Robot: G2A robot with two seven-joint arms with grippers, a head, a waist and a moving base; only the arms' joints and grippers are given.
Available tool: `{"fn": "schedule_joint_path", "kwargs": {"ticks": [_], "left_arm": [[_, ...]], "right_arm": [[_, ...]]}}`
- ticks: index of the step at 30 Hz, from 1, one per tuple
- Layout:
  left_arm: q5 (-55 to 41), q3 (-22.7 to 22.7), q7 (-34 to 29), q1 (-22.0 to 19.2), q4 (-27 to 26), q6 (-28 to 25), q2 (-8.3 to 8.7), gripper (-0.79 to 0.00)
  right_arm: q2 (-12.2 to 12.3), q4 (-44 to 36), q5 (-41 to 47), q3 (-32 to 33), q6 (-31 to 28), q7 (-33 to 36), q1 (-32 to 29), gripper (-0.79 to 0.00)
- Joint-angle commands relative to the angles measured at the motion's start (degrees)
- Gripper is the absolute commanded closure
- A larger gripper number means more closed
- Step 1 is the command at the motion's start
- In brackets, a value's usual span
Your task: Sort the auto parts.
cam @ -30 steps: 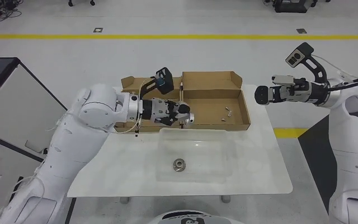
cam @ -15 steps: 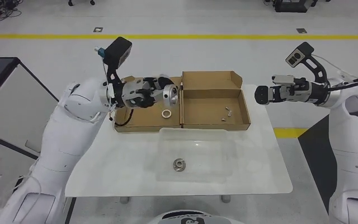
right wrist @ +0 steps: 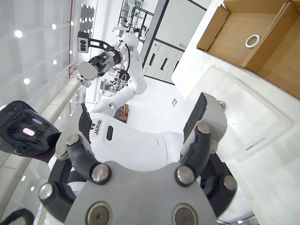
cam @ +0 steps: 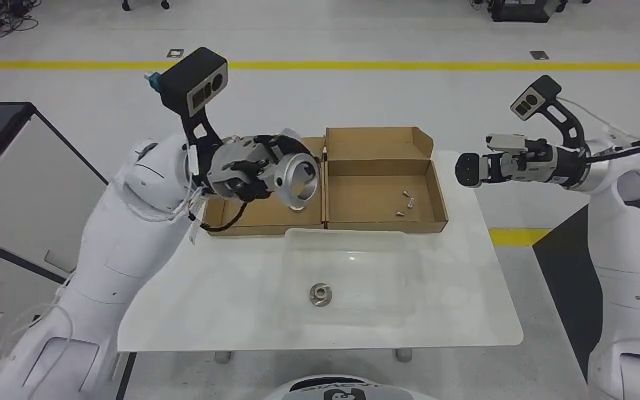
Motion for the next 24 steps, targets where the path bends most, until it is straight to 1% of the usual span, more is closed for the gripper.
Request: {"fn": "schedule_joint_path", "kwargs": {"ticks": [1, 3, 11, 13, 16, 18, 24], "left_arm": [[-1.8, 0.4, 0.0, -0.3, -0.6, 0.0, -0.10, 0.000], [-4.0, 0.7, 0.0, -0.5, -1.3, 0.0, -0.29, 0.000], [-5.8, 0.7, 0.0, -0.5, -1.6, 0.0, -0.91, 0.000], [-7.5, 0.4, 0.0, -0.4, -2.0, 0.0, -1.24, 0.000], [-7.3, 0.0, 0.0, -0.2, -1.6, 0.0, -1.60, 0.000], [-3.7, 0.0, 0.0, -0.3, 0.3, 0.0, -1.46, 0.000], [-3.7, 0.0, 0.0, -0.3, 0.3, 0.0, -1.46, 0.000]], "right_arm": [[0.0, 0.0, 0.0, 0.0, 0.0, 0.0, 0.0, -0.785], [0.0, 0.0, 0.0, 0.0, 0.0, 0.0, 0.0, -0.785], [0.0, 0.0, 0.0, 0.0, 0.0, 0.0, 0.0, -0.785], [0.0, 0.0, 0.0, 0.0, 0.0, 0.0, 0.0, -0.785], [0.0, 0.0, 0.0, 0.0, 0.0, 0.0, 0.0, -0.785], [0.0, 0.0, 0.0, 0.0, 0.0, 0.0, 0.0, -0.785], [0.0, 0.0, 0.0, 0.0, 0.0, 0.0, 0.0, -0.785]]}}
